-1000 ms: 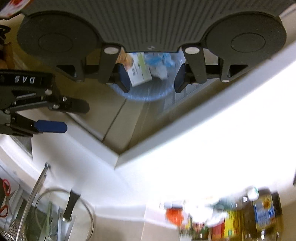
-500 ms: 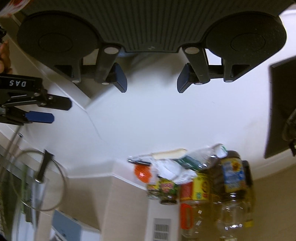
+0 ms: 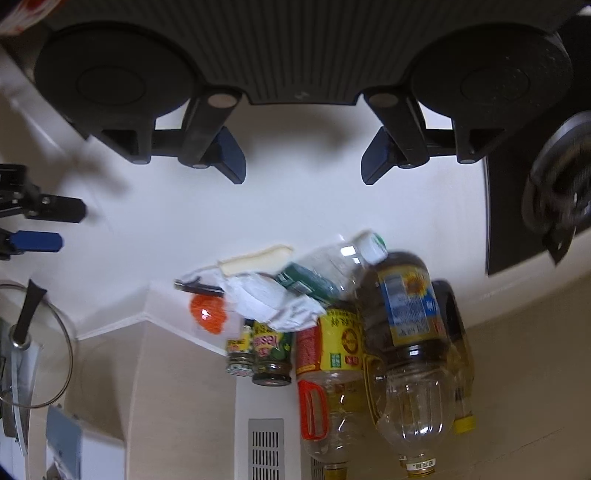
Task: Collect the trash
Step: 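Raise both open tools from the wastebasket back over the countertop, then grasp the crumpled white tissue with the right tool, then grasp the white toothbrush with the left tool while the right tool lifts the tissue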
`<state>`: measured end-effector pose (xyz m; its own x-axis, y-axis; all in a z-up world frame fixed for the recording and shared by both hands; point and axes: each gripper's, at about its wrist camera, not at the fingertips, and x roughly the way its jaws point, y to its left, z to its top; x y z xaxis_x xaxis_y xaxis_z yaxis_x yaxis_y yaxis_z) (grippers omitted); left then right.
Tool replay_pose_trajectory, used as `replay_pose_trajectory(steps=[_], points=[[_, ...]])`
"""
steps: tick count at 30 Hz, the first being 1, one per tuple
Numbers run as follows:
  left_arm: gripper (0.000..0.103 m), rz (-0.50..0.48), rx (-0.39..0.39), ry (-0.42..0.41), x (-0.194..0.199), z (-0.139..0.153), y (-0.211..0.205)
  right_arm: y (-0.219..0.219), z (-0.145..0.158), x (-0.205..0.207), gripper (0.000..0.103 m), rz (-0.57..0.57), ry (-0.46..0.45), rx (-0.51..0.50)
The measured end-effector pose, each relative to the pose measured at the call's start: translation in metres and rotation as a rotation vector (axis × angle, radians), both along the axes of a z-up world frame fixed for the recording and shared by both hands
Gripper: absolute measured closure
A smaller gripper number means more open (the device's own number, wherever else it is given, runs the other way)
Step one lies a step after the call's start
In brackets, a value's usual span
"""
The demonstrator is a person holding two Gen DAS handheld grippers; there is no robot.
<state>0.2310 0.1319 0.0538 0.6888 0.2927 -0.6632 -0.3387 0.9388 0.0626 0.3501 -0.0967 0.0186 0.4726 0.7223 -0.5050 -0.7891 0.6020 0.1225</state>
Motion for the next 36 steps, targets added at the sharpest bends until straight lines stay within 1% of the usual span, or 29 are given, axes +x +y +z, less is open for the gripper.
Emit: replay_pose_trajectory(steps=[6,13,16,20,26,27,28,29,30,32,36], points=[[0.033,-0.064,0.046,0.021,0.046,-0.01,0.049,0.044,0.0,0.027,0.034,-0.049,0.026,-0.016],[0.032,-0.13,0.045,0.04,0.086,-0.026,0.094,0.119,0.001,0.07,0.034,-0.044,0.002,-0.056],[0.032,-0.147,0.031,0.043,0.095,-0.029,0.104,0.151,0.0,0.088,0.034,-0.041,-0.003,-0.081],[0.032,-0.165,0.009,0.043,0.103,-0.034,0.111,0.19,-0.009,0.106,0.034,-0.002,-0.019,-0.13],[0.032,-0.178,-0.01,0.036,0.113,-0.038,0.114,0.222,-0.025,0.127,0.035,0.038,0.008,-0.178],[0.032,-0.179,-0.013,0.038,0.115,-0.039,0.115,0.224,-0.027,0.128,0.037,0.036,0.002,-0.178],[0.032,-0.178,-0.015,0.04,0.116,-0.04,0.116,0.225,-0.027,0.128,0.065,0.042,-0.003,-0.182],[0.032,-0.177,-0.013,0.042,0.118,-0.041,0.116,0.225,-0.027,0.127,0.081,0.047,-0.008,-0.188],[0.032,-0.177,-0.008,0.041,0.119,-0.041,0.116,0.223,-0.025,0.125,0.081,0.046,-0.015,-0.181],[0.032,-0.184,0.006,0.036,0.119,-0.039,0.114,0.216,-0.019,0.121,0.085,0.043,-0.022,-0.158],[0.032,-0.231,0.01,0.018,0.122,-0.035,0.101,0.19,0.0,0.115,0.086,0.013,-0.056,-0.114]])
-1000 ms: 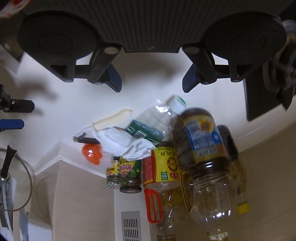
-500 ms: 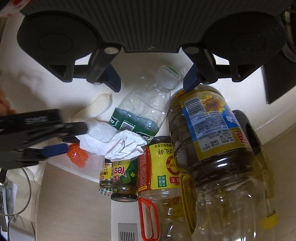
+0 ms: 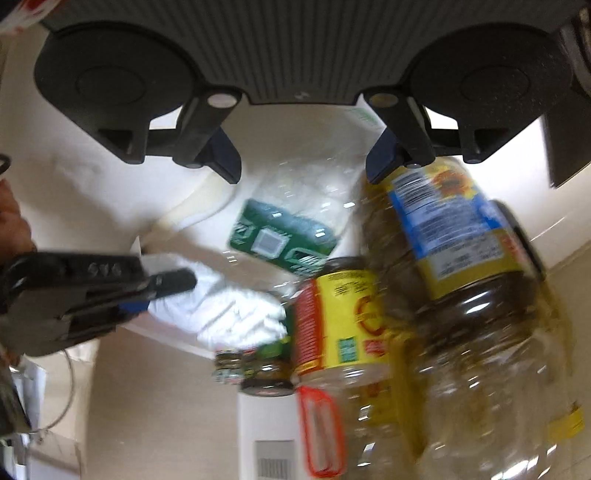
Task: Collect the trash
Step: 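Grasp the white toothbrush with the left tool while the right tool lifts the tissue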
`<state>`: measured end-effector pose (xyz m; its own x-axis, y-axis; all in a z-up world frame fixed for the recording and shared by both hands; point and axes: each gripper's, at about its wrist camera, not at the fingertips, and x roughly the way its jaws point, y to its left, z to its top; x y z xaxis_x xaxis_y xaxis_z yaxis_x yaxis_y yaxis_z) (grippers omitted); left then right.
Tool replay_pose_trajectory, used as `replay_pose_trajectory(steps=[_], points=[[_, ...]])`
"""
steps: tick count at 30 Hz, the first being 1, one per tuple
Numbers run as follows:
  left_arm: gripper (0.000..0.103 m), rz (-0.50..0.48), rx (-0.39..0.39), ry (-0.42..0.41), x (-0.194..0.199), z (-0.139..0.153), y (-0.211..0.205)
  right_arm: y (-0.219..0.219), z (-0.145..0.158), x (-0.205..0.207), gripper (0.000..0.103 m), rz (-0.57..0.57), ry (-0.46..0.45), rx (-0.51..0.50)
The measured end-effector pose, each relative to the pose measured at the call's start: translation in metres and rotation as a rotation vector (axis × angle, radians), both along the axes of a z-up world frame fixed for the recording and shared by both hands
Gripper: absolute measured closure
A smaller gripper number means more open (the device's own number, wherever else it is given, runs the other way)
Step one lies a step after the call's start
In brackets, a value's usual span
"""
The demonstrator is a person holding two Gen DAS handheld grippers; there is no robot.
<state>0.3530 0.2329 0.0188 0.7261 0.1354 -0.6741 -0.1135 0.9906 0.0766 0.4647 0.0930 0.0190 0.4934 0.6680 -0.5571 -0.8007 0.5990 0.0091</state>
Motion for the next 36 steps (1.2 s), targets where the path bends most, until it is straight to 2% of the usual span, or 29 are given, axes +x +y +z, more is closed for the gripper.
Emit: replay_pose_trajectory(steps=[5,8,12,15,18,21,22,23,31,36], points=[[0.032,-0.129,-0.016,-0.008,0.02,-0.001,-0.027,-0.046,0.013,-0.005,0.087,-0.093,-0.005,0.016],[0.032,-0.202,0.002,-0.012,0.036,-0.001,-0.045,-0.077,0.01,-0.006,0.087,-0.18,0.014,0.009],[0.032,-0.295,0.013,0.021,0.066,-0.01,-0.064,-0.115,-0.003,-0.008,0.087,-0.289,0.058,-0.007],[0.036,-0.356,0.047,0.059,0.085,-0.019,-0.075,-0.138,-0.01,-0.013,0.087,-0.336,0.08,-0.015],[0.048,-0.403,0.095,0.114,0.094,-0.028,-0.085,-0.155,-0.018,-0.018,0.087,-0.373,0.103,-0.016],[0.064,-0.418,0.082,0.141,0.098,-0.028,-0.085,-0.165,-0.023,-0.022,0.087,-0.397,0.124,-0.007],[0.076,-0.413,0.084,0.15,0.099,-0.028,-0.085,-0.167,-0.024,-0.023,0.087,-0.4,0.129,-0.004],[0.079,-0.411,0.087,0.158,0.097,-0.027,-0.085,-0.17,-0.025,-0.025,0.087,-0.4,0.133,0.0],[0.083,-0.405,-0.062,0.221,0.063,-0.022,-0.097,-0.168,-0.026,-0.032,0.087,-0.357,0.153,0.035],[0.082,-0.431,-0.036,0.21,0.051,-0.027,-0.112,-0.172,-0.027,-0.039,0.087,-0.353,0.164,0.054]])
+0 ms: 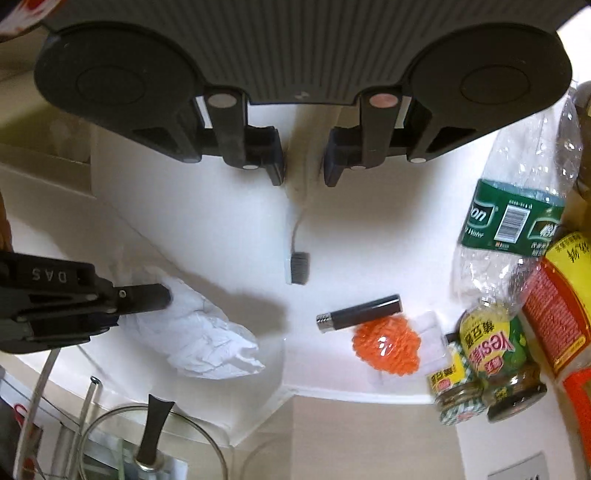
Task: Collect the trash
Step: 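Grasp the white toothbrush with the left tool while the right tool lifts the tissue, then carry the toothbrush and tissue down over the wastebasket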
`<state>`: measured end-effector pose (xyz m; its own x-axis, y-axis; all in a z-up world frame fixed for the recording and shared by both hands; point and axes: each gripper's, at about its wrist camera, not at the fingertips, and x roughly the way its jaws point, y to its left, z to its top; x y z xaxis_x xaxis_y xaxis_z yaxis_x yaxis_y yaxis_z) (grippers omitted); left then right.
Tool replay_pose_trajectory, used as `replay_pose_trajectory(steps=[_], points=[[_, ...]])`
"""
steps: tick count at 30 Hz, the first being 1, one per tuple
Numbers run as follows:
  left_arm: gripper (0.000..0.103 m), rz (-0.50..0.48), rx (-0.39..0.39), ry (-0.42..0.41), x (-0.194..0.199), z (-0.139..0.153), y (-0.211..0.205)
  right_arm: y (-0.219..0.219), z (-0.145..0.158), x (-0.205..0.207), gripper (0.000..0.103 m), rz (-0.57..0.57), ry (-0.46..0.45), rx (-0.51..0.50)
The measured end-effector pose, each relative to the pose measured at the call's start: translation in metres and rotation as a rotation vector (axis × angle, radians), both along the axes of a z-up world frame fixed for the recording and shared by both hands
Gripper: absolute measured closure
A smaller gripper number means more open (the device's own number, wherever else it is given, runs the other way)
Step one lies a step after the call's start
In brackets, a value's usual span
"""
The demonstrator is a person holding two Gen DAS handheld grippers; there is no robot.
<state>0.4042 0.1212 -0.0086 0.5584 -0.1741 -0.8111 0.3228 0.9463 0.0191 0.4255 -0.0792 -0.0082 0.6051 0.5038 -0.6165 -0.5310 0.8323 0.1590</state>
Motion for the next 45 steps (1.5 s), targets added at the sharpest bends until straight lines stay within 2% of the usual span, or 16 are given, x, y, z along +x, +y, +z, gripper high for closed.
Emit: replay_pose_trajectory(steps=[8,14,19,23,29,33,38,41,45], points=[[0.085,0.032,0.002,0.001,-0.005,0.001,-0.008,-0.022,-0.008,-0.011,0.087,-0.049,0.038,0.031],[0.085,0.116,-0.081,-0.008,-0.026,0.006,-0.022,-0.044,-0.011,-0.028,0.087,-0.071,0.062,0.069],[0.085,0.172,-0.139,-0.024,-0.051,0.014,-0.049,-0.07,-0.013,-0.044,0.087,-0.071,0.088,0.091],[0.085,0.218,-0.176,-0.036,-0.079,0.02,-0.076,-0.091,-0.014,-0.059,0.087,-0.044,0.103,0.102],[0.085,0.301,-0.216,-0.034,-0.125,0.02,-0.108,-0.114,-0.011,-0.091,0.087,0.055,0.104,0.098],[0.085,0.3,-0.236,-0.019,-0.153,0.019,-0.125,-0.125,-0.008,-0.121,0.087,0.083,0.096,0.084],[0.085,0.257,-0.259,0.021,-0.182,0.014,-0.134,-0.135,-0.014,-0.161,0.087,0.047,0.109,0.071],[0.085,0.228,-0.265,0.045,-0.198,0.006,-0.134,-0.135,-0.02,-0.185,0.087,0.02,0.121,0.05],[0.085,0.236,-0.286,0.085,-0.217,-0.01,-0.125,-0.127,-0.035,-0.215,0.087,-0.005,0.151,-0.005]])
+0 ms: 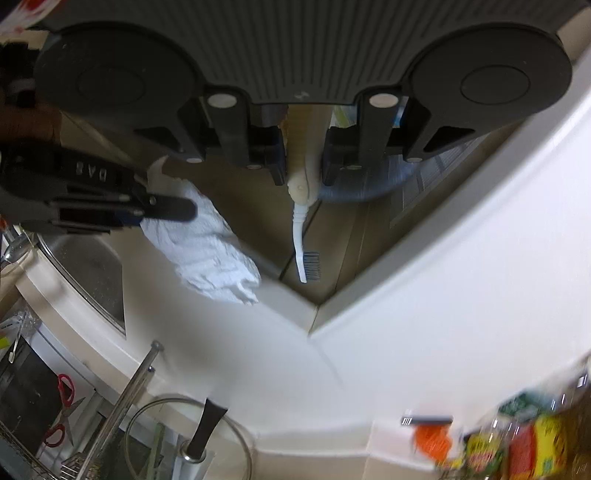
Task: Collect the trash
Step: 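Carry the toothbrush and tissue down over the wastebasket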
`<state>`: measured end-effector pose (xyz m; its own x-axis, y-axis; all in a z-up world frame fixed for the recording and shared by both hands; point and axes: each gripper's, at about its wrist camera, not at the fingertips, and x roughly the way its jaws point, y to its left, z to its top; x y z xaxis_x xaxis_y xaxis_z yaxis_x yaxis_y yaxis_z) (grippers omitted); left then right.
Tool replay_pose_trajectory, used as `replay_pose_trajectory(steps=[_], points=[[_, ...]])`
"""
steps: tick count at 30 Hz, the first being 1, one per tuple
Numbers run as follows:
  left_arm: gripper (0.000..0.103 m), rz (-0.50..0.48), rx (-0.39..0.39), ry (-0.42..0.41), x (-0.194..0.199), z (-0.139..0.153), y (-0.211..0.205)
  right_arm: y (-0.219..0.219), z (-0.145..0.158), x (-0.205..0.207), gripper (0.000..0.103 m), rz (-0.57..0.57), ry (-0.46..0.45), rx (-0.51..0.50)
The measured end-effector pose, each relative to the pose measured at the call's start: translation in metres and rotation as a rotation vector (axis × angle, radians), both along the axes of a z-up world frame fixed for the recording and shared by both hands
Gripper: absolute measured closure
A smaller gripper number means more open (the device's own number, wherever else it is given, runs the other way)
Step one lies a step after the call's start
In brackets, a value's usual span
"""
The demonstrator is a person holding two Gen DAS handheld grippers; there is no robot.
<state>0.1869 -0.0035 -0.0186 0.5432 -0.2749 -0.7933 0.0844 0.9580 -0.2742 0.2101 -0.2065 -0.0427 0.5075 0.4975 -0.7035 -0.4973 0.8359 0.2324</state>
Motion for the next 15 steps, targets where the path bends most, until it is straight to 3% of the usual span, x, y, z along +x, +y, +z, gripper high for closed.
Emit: replay_pose_trajectory(steps=[8,15], points=[[0.085,0.036,-0.014,0.093,-0.025,-0.042,0.012,0.021,-0.039,-0.031,0.087,-0.044,0.066,-0.095],[0.085,0.129,-0.013,0.154,-0.03,-0.07,0.015,0.04,-0.07,-0.025,0.087,0.024,0.102,-0.181]])
